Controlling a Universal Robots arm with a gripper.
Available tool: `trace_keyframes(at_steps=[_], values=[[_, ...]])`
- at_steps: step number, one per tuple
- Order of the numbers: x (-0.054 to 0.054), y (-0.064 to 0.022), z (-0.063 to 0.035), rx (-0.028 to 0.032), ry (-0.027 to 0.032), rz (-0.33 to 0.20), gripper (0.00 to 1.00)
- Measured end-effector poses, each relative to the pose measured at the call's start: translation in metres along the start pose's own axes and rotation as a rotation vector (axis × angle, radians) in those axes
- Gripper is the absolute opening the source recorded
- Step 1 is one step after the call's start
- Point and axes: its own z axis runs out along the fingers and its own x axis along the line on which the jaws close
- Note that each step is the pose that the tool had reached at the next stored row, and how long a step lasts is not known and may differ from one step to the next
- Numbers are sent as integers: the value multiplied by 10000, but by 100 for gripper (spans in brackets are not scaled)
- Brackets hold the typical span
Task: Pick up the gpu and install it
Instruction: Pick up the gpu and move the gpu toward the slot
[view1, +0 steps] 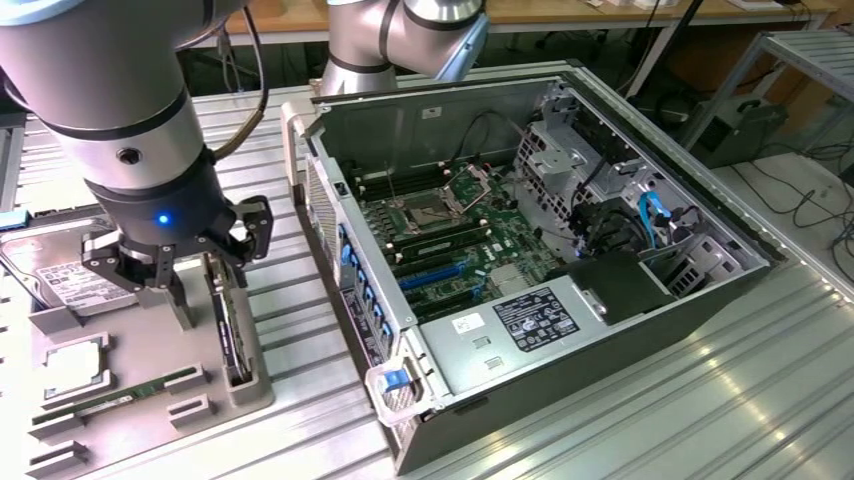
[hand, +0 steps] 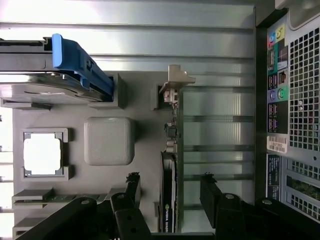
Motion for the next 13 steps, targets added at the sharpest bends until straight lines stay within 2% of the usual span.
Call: trace_keyframes(at_steps=[13], values=[[6,-18,129,-6,-23,-8,60]])
